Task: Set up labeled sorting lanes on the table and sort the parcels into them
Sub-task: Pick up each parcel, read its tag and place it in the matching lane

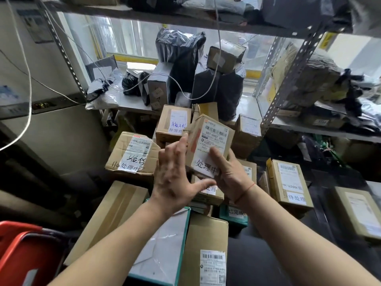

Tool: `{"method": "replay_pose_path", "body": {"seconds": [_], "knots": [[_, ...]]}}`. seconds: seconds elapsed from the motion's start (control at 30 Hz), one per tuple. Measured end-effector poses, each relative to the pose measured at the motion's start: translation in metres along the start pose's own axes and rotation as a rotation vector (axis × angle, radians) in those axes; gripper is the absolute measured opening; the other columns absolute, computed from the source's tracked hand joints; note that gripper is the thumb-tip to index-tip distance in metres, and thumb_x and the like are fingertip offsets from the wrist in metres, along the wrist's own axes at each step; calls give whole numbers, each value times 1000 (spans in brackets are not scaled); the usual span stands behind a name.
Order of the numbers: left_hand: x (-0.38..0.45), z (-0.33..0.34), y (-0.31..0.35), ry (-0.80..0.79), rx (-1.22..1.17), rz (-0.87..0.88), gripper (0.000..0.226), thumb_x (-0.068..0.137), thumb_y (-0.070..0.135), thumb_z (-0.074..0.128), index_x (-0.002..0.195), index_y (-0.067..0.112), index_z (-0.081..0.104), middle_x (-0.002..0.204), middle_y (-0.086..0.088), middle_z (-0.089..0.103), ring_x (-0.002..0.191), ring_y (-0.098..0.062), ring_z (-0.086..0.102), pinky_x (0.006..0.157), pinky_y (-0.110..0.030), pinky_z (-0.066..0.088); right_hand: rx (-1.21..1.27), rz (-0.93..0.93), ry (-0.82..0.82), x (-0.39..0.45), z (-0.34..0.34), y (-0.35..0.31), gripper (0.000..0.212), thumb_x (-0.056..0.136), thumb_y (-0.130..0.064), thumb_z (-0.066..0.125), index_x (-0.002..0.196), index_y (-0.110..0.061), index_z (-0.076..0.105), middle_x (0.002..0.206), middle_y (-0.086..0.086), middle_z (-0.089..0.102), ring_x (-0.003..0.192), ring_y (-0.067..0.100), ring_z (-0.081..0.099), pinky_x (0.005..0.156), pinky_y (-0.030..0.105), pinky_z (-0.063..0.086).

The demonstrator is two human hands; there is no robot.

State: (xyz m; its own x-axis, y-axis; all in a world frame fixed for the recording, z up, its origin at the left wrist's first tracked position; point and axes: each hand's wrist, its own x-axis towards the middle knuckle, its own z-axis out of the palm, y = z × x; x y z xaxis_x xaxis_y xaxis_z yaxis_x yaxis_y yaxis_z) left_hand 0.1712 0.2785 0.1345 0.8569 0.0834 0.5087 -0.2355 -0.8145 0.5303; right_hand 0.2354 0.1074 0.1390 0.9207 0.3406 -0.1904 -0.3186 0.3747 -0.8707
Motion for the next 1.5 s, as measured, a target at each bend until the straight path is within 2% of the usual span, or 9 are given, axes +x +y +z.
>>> {"method": "replay_pose_path", "body": {"seconds": [0.1, 0.23, 0.33, 0.47, 0.7, 0.83, 1.07, 1.23, 1.5], "knots": [[9, -13, -10, -158, -390, -384, 79, 89, 83, 49, 155, 40, 40, 152, 10, 37, 144, -21, 39, 116, -45, 41, -104, 44, 75, 1, -6, -1, 99, 69, -54, 86, 152, -32, 37, 135, 14, 69, 115, 38, 73, 84, 65, 61], [17, -15, -18, -407, -935, -734, 46, 107, 51, 50, 151, 35, 52, 126, 2, 76, 120, -21, 71, 100, -42, 58, -239, 111, 112, 5, 5, -4, 91, 72, -61, 79, 145, -42, 29, 128, 13, 70, 99, 33, 78, 79, 61, 64], [11, -13, -23, -446, -777, -617, 44, 109, 59, 41, 150, 46, 50, 129, 10, 73, 122, -15, 68, 109, -44, 54, -300, 128, 135, 7, 10, -1, 88, 72, -63, 77, 142, -43, 29, 128, 13, 70, 96, 32, 79, 75, 57, 65], [8, -15, -18, -572, -677, -511, 72, 105, 65, 41, 167, 39, 14, 148, 15, 59, 130, -2, 58, 112, -28, 44, -325, 101, 146, 4, 11, -2, 97, 75, -61, 77, 154, -33, 29, 127, 11, 71, 96, 30, 80, 72, 50, 66], [25, -31, -19, -550, -589, -584, 141, 67, 58, 94, 163, 49, -9, 176, 3, 14, 157, -28, 25, 126, -55, 26, -350, 79, 137, -24, -3, -12, 93, 77, -59, 75, 155, -35, 30, 128, 9, 69, 101, 28, 79, 78, 50, 66], [22, -31, -7, -721, -749, -508, 105, 83, 44, 86, 163, 50, 18, 143, 16, 59, 134, -19, 58, 109, -38, 47, -412, 80, 167, -41, -12, -11, 101, 71, -68, 78, 155, -37, 31, 136, 10, 65, 103, 27, 78, 80, 51, 66], [3, -12, 48, -673, -865, -559, 69, 103, 20, 65, 161, 36, 30, 130, 3, 71, 105, -14, 77, 74, -25, 63, -340, 136, 136, -84, -44, -31, 77, 91, -46, 77, 154, -36, 36, 133, 8, 69, 106, 24, 77, 76, 42, 64], [-12, 9, 117, -679, -871, -566, 63, 104, 13, 62, 159, 30, 37, 132, -3, 73, 108, -21, 77, 79, -32, 65, -242, 202, -64, -133, -116, -55, 71, 94, -27, 78, 154, -43, 43, 138, 7, 69, 118, 32, 72, 97, 59, 58], [-66, 88, 250, -596, -841, -632, 52, 106, 20, 60, 154, 36, 45, 122, 1, 78, 105, -20, 78, 89, -38, 62, -238, 162, -51, -214, -248, -87, 70, 98, -25, 74, 157, -42, 40, 130, 10, 74, 103, 30, 76, 71, 41, 62]]}}
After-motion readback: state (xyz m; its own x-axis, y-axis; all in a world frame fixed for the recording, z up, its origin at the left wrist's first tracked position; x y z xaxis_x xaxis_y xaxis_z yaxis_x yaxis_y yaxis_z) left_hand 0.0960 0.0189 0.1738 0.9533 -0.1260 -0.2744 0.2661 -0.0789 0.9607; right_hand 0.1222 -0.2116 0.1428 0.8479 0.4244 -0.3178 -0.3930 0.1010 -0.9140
